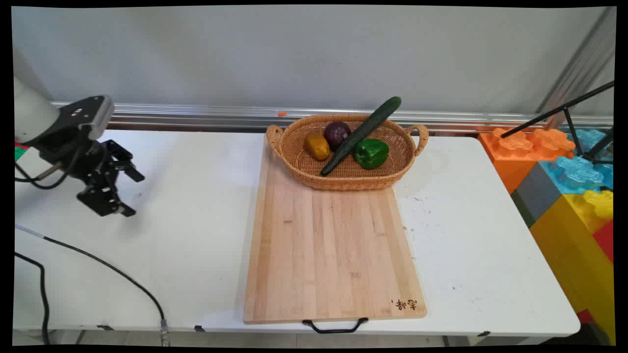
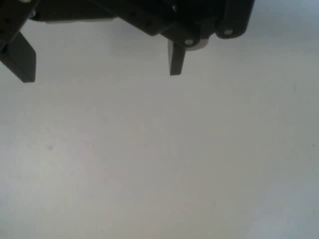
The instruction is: Pick up the potato from the vegetable basket
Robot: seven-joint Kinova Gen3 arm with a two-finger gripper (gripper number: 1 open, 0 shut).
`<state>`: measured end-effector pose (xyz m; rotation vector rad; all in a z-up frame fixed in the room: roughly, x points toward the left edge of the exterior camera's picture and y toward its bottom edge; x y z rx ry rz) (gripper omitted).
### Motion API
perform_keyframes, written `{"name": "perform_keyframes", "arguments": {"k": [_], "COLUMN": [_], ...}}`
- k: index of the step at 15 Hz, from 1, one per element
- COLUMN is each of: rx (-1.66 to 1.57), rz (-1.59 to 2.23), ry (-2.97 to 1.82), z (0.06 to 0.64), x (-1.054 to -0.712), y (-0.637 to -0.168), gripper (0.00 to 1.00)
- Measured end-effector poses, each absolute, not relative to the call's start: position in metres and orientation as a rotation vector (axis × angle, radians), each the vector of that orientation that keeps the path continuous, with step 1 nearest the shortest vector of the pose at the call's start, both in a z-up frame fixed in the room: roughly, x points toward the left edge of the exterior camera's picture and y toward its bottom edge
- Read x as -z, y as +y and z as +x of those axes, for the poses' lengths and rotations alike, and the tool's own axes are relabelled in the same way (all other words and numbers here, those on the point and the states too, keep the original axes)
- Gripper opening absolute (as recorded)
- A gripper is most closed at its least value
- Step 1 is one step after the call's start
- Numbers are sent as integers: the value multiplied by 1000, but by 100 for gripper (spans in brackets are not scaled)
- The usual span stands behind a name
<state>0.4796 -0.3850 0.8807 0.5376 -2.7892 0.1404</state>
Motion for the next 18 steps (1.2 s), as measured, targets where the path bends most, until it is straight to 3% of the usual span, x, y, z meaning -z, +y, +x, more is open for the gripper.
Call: {"name": "perform_keyframes", "arguments": {"k": [6,18], "rx": [-181,-306], "rz": [521,621], "ry": [-2657,-2425], "z": [433,304], "x": [-878,-871], "y": [-426,-559], "gripper": [100,100]}}
